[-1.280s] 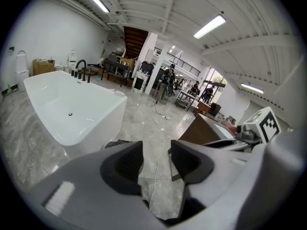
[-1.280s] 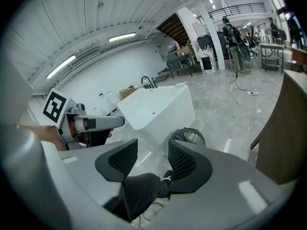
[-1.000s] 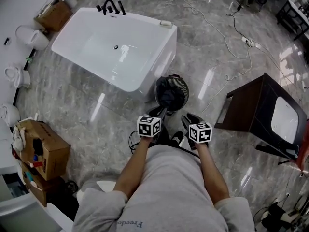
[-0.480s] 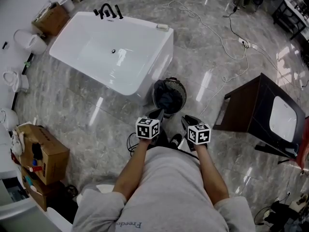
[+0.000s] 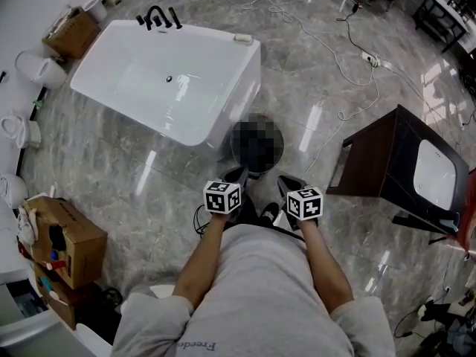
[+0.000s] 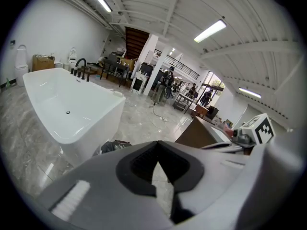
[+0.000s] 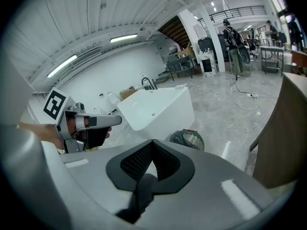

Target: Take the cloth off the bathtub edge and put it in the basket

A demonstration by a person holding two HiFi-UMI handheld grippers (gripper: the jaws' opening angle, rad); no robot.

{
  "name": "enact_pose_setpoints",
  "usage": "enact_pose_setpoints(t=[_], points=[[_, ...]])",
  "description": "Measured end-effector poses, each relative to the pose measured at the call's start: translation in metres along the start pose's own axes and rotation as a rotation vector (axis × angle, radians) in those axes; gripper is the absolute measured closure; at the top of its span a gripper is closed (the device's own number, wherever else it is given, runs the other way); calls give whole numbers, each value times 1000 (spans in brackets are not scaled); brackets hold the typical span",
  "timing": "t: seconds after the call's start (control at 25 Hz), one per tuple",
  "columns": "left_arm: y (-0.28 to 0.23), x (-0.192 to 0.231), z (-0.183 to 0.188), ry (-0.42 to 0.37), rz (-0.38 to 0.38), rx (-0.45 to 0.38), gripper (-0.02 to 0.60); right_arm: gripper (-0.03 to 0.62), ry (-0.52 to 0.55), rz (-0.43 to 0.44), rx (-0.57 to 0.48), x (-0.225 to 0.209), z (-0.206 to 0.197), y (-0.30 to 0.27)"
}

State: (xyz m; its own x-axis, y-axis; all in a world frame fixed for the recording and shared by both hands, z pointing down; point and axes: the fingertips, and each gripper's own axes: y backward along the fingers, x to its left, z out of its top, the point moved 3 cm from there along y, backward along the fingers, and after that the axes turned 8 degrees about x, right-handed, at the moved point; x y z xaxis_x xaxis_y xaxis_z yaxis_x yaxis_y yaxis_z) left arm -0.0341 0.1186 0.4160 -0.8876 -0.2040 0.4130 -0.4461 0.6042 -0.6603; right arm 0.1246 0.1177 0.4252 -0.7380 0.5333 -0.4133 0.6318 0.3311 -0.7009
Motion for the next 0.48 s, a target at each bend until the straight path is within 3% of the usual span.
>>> enact_pose_setpoints(t=[0.48], points=[[-3,-9,0,-18,-20,13,523,592,-20,-30,-11,-11,-4,6]])
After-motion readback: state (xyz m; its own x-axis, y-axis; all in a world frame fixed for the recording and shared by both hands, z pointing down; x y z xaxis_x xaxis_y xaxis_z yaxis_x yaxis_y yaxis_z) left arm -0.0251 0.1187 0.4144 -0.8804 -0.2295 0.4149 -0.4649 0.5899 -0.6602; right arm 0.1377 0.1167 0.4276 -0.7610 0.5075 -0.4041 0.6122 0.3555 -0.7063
